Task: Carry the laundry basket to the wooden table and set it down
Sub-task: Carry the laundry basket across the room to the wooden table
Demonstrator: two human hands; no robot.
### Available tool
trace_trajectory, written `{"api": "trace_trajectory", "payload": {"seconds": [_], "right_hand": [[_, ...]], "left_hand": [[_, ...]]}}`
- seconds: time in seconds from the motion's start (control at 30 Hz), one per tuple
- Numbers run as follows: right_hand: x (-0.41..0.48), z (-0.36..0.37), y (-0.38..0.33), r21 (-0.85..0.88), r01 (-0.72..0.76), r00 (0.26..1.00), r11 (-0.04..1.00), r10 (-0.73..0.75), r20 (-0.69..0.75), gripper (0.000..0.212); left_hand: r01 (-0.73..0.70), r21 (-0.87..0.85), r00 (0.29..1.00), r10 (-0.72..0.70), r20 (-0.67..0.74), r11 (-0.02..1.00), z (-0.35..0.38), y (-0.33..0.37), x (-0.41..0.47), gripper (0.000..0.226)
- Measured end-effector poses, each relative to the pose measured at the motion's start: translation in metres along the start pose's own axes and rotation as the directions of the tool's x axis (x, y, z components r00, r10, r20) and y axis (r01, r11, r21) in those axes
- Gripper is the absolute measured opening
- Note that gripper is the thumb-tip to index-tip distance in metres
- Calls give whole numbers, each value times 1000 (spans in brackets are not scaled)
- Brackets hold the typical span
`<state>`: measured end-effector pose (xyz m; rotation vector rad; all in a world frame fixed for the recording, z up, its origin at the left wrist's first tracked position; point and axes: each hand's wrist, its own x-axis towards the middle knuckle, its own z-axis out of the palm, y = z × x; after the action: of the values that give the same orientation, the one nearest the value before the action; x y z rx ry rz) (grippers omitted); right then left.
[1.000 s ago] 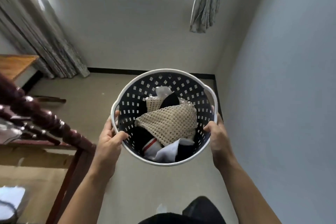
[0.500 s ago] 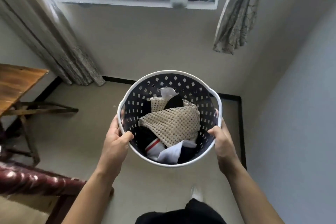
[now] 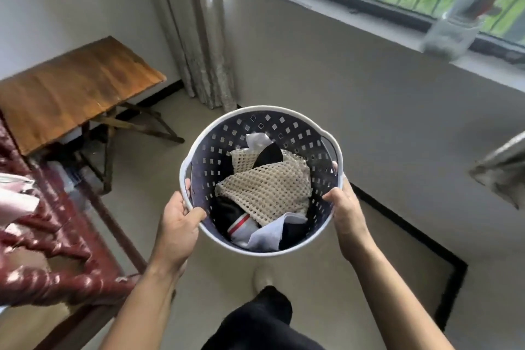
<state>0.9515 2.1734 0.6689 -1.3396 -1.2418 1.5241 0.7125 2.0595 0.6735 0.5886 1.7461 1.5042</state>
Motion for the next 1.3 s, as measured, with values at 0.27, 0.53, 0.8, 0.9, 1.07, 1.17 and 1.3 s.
{"api": "trace_trajectory", "payload": {"seconds": [0.27, 0.53, 0.8, 0.9, 1.07, 1.17, 1.3], "right_hand": [[153, 39, -64, 13, 16, 998, 1000, -17, 66, 62], [319, 94, -98, 78, 8, 978, 997, -24, 208, 58], [470, 203, -153, 20, 64, 879, 998, -66, 472, 56], [504, 254, -168, -20, 88, 804, 996, -59, 591, 58], [554, 344, -173, -60, 108, 695, 992, -32, 718, 66], [582, 403, -174, -76, 125, 658, 989, -25, 753, 61], [616, 475, -186, -96, 139, 653, 986, -19, 757, 60]], "left_hand": [[-36, 36, 997, 38, -72, 999, 38, 54, 138, 26], [-71, 128, 975, 96, -202, 989, 71, 97, 267, 69], [-31, 58, 884, 55, -463, 998, 61, 145, 375, 58], [-21, 20, 817, 29, -576, 1000, 37, 151, 398, 33], [-51, -58, 709, -5, -705, 997, 3, 149, 451, 59], [-54, -84, 668, -26, -743, 995, -27, 147, 495, 61], [-31, -102, 670, -55, -741, 994, -73, 159, 552, 57]]}}
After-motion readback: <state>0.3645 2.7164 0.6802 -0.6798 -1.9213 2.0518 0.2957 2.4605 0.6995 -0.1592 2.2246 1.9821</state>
